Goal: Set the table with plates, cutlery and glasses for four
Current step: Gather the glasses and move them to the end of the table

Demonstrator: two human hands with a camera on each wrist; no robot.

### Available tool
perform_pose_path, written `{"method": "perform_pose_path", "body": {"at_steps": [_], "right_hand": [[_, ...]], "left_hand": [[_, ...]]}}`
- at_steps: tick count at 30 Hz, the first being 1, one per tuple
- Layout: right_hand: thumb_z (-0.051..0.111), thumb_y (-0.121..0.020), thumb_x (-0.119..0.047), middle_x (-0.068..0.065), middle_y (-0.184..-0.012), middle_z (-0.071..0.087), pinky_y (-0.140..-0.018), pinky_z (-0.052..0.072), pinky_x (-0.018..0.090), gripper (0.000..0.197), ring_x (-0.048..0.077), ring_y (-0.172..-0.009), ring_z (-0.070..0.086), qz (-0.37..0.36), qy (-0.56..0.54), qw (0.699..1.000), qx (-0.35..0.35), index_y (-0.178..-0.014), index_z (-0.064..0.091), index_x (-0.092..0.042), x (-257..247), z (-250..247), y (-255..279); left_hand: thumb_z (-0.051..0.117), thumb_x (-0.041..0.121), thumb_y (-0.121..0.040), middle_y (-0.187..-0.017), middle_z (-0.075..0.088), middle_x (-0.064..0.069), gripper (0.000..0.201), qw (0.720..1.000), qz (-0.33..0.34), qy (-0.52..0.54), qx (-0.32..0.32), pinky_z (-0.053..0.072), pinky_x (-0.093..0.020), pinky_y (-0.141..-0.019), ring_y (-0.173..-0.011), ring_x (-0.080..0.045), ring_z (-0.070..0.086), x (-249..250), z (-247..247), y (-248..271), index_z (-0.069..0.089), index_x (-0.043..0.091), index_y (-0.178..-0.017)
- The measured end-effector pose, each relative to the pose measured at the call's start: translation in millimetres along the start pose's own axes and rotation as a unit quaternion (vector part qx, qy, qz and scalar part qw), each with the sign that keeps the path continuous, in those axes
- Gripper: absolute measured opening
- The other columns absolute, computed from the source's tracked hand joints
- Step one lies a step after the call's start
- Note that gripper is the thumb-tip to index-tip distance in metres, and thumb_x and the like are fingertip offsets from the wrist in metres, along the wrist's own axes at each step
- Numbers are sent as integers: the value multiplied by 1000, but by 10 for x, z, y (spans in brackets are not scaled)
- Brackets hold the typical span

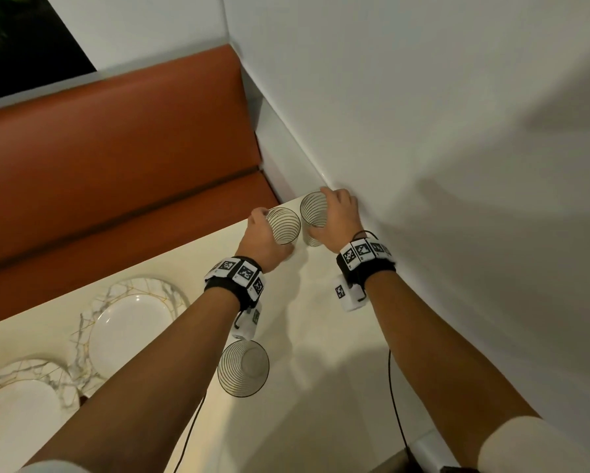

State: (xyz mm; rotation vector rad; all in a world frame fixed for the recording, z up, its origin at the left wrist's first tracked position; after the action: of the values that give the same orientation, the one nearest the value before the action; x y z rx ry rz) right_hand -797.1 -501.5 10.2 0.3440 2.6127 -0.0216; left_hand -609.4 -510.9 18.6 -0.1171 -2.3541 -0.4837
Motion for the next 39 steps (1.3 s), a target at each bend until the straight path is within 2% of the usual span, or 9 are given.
{"method": "perform_pose_path", "body": {"at_steps": [8, 12, 15, 18, 23, 27, 32, 36, 39], "right_hand": [[78, -72, -53, 14, -142, 42, -112, 35, 46, 104, 35, -126, 36, -17, 51, 999, -1, -153, 27, -14, -59, -115, 110], [77, -75, -46, 16, -147, 37, -110, 37, 48, 96, 38, -130, 32, -23, 58, 998, 22, -152, 29, -15, -208, -340, 309], [73, -80, -28, 14, -144, 41, -105, 40, 46, 76, 35, -128, 33, -50, 36, 997, 53, -147, 39, -15, -395, -483, 549], [68, -79, -22, 11, -136, 47, -101, 43, 46, 61, 33, -122, 38, -85, -16, 994, 70, -137, 48, -18, -610, -476, 824], [68, -82, -19, 6, -119, 58, -100, 44, 46, 46, 26, -114, 50, -149, -126, 981, 17, -126, 56, -15, -1003, -190, 1345], [68, -85, -40, 0, -115, 58, -96, 47, 47, 49, 22, -109, 52, -155, -119, 978, -76, -129, 54, -24, -1196, 157, 1797], [70, -70, -73, 5, -142, 42, -105, 39, 51, 90, 33, -129, 40, -63, 94, 977, -179, -143, 38, -31, -1264, 465, 2250], [80, -70, -46, 10, -132, 47, -100, 45, 51, 77, 38, -124, 45, -15, 83, 979, -185, -136, 45, -26, -1445, 723, 2510], [82, -70, -36, 13, -122, 53, -94, 48, 50, 66, 39, -114, 49, -34, 84, 986, -139, -127, 53, -21, -1793, 833, 2671]], "left_hand": [[94, 33, -72, -166, 23, -11, 125, 999, -6, -15, -28, 37, -42, -119, -147, -29, 38, -45, 3, 71, 11, 9, -162], [93, 35, -74, -170, 17, -12, 130, 999, -21, -17, -38, 33, -43, -122, -153, -28, 31, -172, -182, 212, 3, 11, -165], [85, 36, -84, -161, 39, -11, 105, 999, -29, -17, -25, 43, -46, -115, -143, -27, 46, -330, -374, 391, 20, 13, -162], [76, 34, -93, -139, 61, -6, 67, 1000, -24, -8, 6, 51, -36, -100, -121, -22, 61, -558, -590, 667, 45, 14, -148], [67, 28, -98, -109, 71, 5, 27, 997, -23, 28, 63, 48, -20, -76, -94, -11, 67, -1041, -900, 1244, 68, 20, -123], [65, 25, -98, -103, 72, 9, 17, 994, -25, 60, 92, 47, -14, -75, -92, -4, 67, -1467, -1030, 1711, 71, 25, -114], [66, 15, -96, -100, 76, 8, 18, 985, -22, 120, 120, 57, -27, -88, -93, -11, 71, -2053, -1183, 2340, 74, 23, -110], [65, 11, -94, -97, 76, 7, 21, 979, -25, 140, 145, 59, -29, -89, -92, -13, 71, -2696, -1486, 2945, 75, 22, -109], [64, 9, -95, -98, 75, 7, 22, 974, -38, 138, 174, 57, -21, -85, -91, -10, 70, -3199, -1777, 3360, 75, 21, -110]]}}
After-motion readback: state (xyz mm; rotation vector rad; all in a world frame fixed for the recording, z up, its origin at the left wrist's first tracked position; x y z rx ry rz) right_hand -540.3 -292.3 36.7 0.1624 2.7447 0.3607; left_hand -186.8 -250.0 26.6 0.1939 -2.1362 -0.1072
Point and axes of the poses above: each hand's wrist, its own y-axis away from the middle knuckle, its own z-axis out of the palm, x = y × z, the point moved 3 cm from there along -y, towards the middle knuckle
